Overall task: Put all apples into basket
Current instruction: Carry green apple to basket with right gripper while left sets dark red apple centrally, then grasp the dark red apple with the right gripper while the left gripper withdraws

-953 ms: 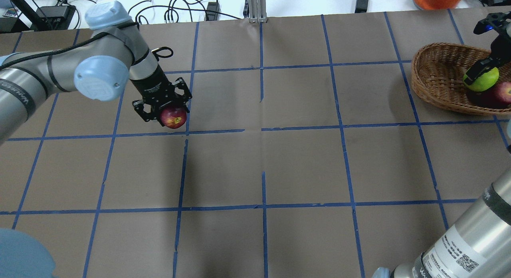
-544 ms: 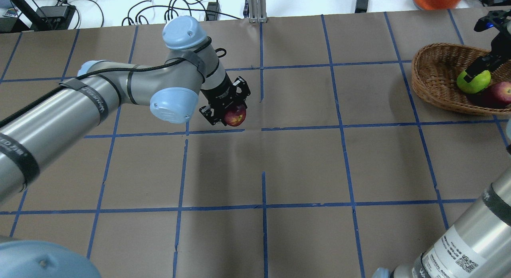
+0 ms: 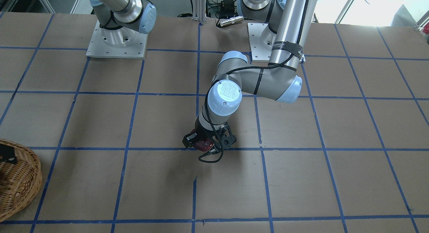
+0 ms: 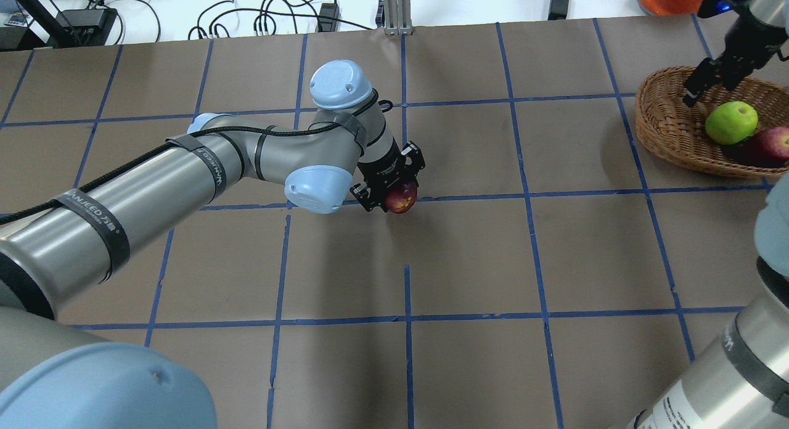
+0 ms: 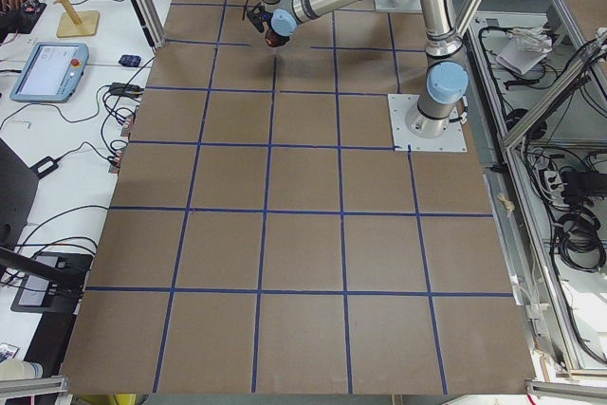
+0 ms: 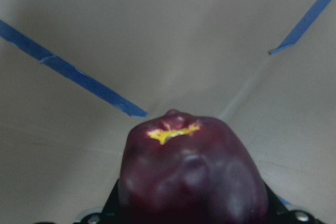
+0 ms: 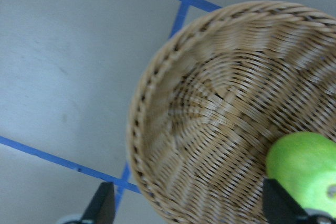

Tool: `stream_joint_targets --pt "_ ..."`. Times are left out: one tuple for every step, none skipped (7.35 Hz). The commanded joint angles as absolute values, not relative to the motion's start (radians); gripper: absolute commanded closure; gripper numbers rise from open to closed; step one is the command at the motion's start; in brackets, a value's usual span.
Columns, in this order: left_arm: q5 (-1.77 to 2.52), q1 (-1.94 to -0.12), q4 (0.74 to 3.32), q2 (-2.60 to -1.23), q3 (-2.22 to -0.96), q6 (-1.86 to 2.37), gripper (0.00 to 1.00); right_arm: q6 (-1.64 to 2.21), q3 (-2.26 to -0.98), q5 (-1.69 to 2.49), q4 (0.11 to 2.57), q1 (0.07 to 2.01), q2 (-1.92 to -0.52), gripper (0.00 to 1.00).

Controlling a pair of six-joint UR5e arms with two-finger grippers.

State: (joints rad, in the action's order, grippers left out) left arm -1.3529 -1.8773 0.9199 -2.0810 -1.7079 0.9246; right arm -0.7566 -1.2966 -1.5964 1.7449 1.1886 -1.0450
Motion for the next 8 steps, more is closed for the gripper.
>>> stream_joint_targets --pt "-1.353 -1.882 0.932 -2.076 -1.694 0.922 0.00 -0.604 -1.325 -1.560 1.668 1.308 -1.069 0.00" --pt "-1.351 -1.875 0.940 -2.048 -1.692 0.895 0.00 -0.535 -1.356 -1.528 1.667 1.328 -1.090 0.00" --pt "-1.351 -1.865 0.981 -2.004 -1.681 0.841 0.00 -0.496 -1.383 -1.526 1.672 1.369 -1.098 0.00" --pt "-1.356 -1.827 1.126 -1.944 -1.651 0.719 0.00 -0.441 -1.413 -1.526 1.672 1.421 -1.118 0.00" --pt "-1.370 -1.771 1.310 -1.880 -1.591 0.595 0.00 -0.421 -1.454 -1.504 1.681 1.498 -1.129 0.00" --pt "-1.376 -1.705 1.450 -1.821 -1.518 0.527 0.00 -0.328 -1.480 -1.444 1.695 1.562 -1.138 0.00" --pt "-1.403 -1.665 1.536 -1.768 -1.487 0.382 0.00 -0.322 -1.488 -1.442 1.759 1.647 -1.138 0.00" --pt "-1.508 -1.664 1.584 -1.702 -1.489 0.279 0.04 -0.305 -1.489 -1.442 1.832 1.752 -1.132 0.00"
